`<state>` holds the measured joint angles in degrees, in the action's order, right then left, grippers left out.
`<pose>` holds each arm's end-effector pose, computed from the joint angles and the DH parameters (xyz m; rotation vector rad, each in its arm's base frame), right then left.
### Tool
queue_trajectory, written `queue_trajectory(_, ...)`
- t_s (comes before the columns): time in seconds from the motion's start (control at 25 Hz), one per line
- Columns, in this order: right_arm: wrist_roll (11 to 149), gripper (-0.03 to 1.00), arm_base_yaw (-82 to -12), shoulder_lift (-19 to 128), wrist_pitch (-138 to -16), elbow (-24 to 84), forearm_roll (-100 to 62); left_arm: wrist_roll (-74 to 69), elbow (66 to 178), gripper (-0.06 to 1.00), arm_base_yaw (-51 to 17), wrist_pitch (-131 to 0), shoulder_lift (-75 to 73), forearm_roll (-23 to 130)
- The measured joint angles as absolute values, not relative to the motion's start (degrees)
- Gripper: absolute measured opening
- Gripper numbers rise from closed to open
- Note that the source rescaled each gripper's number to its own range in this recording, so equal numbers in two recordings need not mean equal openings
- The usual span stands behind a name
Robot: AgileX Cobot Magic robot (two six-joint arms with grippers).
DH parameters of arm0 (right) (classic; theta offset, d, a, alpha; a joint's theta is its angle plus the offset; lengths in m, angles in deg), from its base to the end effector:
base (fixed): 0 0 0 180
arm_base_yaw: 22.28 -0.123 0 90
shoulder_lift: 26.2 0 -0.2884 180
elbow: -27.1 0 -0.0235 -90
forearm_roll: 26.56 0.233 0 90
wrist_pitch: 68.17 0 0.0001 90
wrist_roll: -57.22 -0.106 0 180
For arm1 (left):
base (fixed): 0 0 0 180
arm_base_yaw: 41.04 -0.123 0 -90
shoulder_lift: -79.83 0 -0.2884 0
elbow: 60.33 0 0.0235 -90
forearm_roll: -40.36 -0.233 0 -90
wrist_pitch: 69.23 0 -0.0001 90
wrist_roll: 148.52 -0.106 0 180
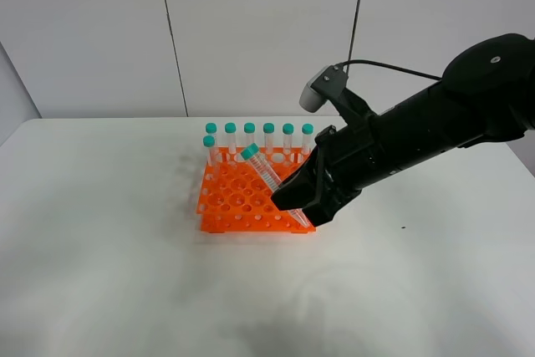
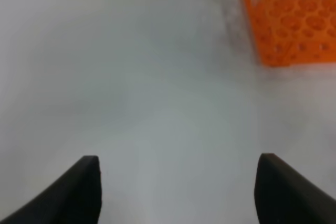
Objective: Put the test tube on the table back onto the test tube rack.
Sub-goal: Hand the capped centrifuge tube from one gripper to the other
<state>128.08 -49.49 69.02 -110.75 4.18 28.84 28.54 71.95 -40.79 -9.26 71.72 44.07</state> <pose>0.2329 0.1862 0.2483 -1.2704 2.1171 0.7689 -0.0107 -0.0059 0.2679 0.0590 2.0189 -0.0474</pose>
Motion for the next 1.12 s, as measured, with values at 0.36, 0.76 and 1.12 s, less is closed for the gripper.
queue_trajectory(0.36,128.08,0.03,-49.49,69.02,-108.86,4.18,30.63,28.54,86.19,0.73,-40.79,-20.78,47.78,44.27)
queue_trajectory(0.76,128.08,0.03,-49.49,69.02,-107.92,4.18,30.63,8.55,87.47,0.73,-40.79,-37.48,15.41,74.67)
queue_trajectory(1.12,127.97,0.03,-49.49,69.02,-106.9,4.18,30.63,-23.86,87.48,0.73,-32.79,-38.48,-1.19,117.4)
